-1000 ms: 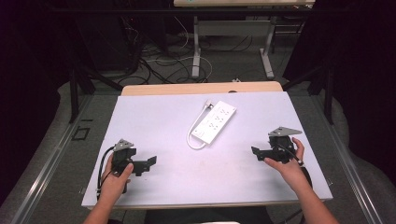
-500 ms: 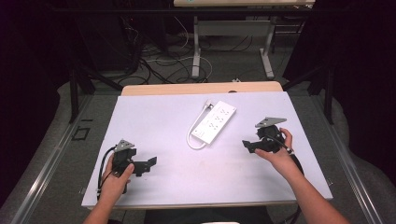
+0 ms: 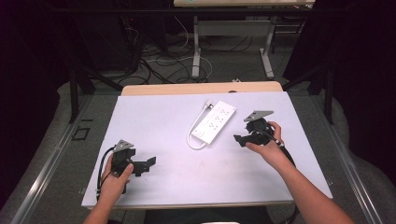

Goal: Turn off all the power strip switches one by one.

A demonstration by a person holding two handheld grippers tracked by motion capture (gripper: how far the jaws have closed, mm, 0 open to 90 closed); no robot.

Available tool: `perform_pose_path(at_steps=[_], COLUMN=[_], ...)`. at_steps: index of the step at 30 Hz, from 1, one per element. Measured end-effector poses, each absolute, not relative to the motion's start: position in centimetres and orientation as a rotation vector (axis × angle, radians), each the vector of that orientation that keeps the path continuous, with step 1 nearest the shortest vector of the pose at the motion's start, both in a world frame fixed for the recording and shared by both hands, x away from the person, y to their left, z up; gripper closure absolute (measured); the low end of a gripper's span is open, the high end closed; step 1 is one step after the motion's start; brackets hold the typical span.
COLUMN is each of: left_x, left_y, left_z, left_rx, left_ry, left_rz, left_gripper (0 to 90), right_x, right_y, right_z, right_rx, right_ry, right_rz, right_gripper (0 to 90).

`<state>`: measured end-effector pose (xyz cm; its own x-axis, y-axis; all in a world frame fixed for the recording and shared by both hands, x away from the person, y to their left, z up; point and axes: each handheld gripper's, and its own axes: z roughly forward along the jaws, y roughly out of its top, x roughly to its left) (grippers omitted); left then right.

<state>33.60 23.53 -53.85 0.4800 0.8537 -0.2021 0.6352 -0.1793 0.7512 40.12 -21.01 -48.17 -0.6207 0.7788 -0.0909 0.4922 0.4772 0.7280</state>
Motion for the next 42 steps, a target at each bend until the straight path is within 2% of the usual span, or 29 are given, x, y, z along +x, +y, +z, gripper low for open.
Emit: perform_pose_path(at_steps=[15,36,42], left_x=[33.7,33.6,33.6], left_y=[23.8,24.2,24.3], left_z=[-53.9,-53.9,-53.9], left_rx=[1.906,1.873,1.875], left_ry=[1.241,1.275,1.273], left_rz=[0.339,0.337,0.338], left_gripper=[1.3,1.4,1.3], right_x=[42.4,44.5,45.3], right_y=[-17.2,-12.4,-11.4], right_z=[-47.7,-48.2,-48.5], right_rx=[1.022,0.966,0.979], right_ry=[2.356,2.441,2.467], right_rz=[0.978,0.995,1.007], right_gripper=[34.6,37.4,46.9])
